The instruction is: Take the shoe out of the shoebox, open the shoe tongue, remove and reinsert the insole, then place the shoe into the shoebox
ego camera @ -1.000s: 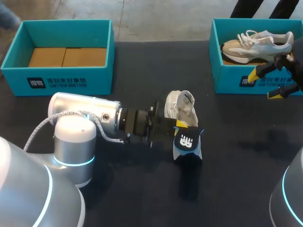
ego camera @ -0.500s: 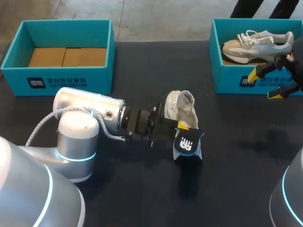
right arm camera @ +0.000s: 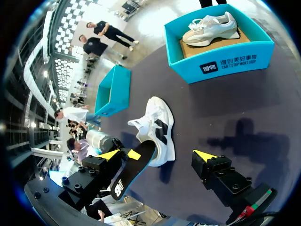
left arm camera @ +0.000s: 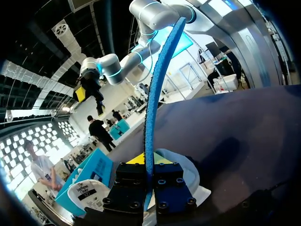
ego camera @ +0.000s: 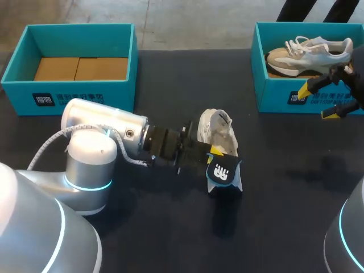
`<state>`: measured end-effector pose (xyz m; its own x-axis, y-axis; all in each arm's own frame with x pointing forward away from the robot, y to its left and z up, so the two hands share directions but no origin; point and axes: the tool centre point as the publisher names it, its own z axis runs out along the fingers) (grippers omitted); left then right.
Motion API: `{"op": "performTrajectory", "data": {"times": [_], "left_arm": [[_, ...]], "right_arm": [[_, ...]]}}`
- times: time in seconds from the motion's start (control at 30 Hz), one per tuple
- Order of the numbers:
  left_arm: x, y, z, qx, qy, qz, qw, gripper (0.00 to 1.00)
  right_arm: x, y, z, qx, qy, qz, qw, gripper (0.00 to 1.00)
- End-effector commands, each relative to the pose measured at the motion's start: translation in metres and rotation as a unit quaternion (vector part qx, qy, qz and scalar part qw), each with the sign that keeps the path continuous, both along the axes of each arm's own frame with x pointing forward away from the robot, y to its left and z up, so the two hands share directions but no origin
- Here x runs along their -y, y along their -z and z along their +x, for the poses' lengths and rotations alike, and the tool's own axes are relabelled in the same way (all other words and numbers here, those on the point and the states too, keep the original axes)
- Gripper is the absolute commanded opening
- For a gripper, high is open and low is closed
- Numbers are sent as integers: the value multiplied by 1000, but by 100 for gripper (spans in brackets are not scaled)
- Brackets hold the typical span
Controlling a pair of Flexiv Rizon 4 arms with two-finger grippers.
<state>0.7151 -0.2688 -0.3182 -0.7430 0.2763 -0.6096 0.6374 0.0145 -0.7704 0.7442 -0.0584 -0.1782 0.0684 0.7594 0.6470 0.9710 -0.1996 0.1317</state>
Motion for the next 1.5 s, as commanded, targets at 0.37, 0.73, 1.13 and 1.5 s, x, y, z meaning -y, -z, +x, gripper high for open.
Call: {"op": "performTrajectory", "data": {"times": [0.37,0.73,1.13,1.5], "left_arm": [[-1,7,0,-6,-18,7,1000,0],[0,9,1,-8,-38,6,999,0],[3,17,5,-11,-70,-4,997,0],[5,21,12,-13,-85,-4,996,0]], "right_arm": [[-1,0,0,0,1,-1,1000,100],[-1,0,0,0,1,-1,1000,100],[-1,0,0,0,1,-1,1000,100],[-1,0,0,0,1,-1,1000,100]]}}
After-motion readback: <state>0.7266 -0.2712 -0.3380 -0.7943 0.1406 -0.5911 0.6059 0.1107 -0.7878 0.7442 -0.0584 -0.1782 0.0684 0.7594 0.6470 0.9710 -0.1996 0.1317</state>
